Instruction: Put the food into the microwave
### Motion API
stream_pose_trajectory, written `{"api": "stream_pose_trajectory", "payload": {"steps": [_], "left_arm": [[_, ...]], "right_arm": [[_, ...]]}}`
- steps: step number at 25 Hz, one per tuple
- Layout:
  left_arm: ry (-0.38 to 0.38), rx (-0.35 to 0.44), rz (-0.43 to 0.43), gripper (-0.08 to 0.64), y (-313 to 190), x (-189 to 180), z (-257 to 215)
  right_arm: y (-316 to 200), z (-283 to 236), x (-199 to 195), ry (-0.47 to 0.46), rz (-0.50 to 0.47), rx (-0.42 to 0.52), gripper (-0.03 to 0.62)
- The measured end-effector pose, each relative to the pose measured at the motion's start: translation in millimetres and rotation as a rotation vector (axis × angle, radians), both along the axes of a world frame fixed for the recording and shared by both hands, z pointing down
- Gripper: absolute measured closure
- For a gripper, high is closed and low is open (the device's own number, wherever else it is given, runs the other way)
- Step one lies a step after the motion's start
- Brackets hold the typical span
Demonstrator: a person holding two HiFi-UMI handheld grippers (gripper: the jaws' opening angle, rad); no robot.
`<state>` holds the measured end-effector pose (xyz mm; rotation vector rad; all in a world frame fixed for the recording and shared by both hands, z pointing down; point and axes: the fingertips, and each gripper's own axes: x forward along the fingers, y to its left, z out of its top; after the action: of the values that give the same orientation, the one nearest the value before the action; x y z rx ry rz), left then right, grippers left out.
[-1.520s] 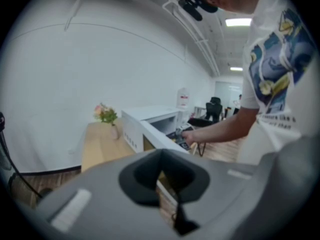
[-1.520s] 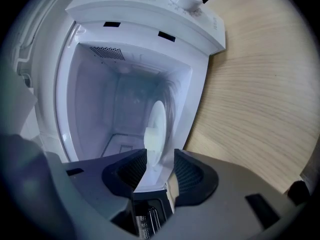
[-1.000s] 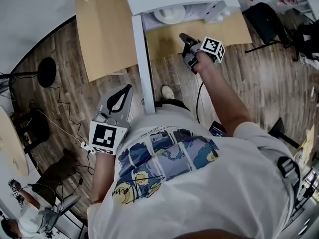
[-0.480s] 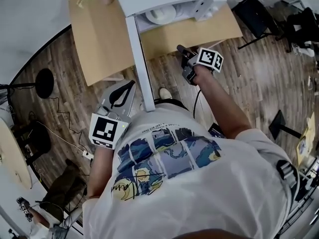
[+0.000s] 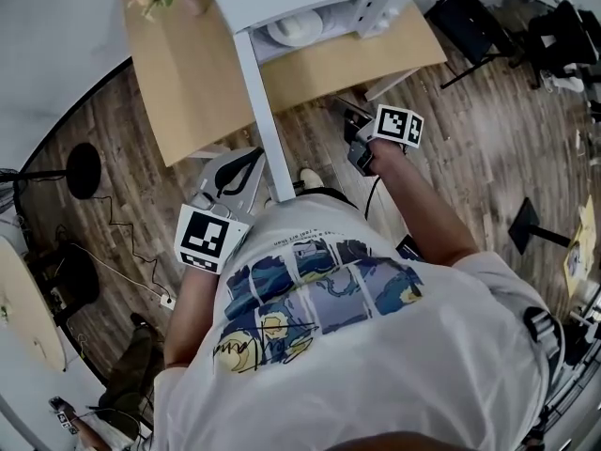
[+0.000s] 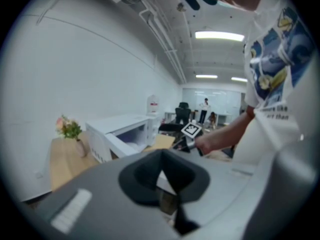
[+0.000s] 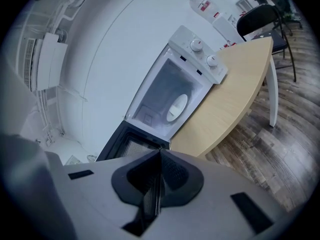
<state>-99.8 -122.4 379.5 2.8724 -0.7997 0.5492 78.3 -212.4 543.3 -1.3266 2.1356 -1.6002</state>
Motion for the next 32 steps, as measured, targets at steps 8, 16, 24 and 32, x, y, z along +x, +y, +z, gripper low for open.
{"api": "stream_pose_trajectory", "payload": {"steps": [8,16,24,32], "left_arm": [[0.014,0.005,0.032,0.552,9,-2,0],[0.024,-0.002,0.049,0.552,22,-9,2],[0.042,-0.017,0.068,0.552,36,-15,8],[0.059,-0.02,0.08,0.552,47,-21,8]], "right_arm": [[20,-13,-3,0.025,0.011,0.034,0.584],[39,-33,-15,0.077,-0.014,0.083,0.584],[58,-50,-30,0.127,-0.034,0.133,0.584],[71,-60,-40,0.162,-0.048,0.158,0.584]]}}
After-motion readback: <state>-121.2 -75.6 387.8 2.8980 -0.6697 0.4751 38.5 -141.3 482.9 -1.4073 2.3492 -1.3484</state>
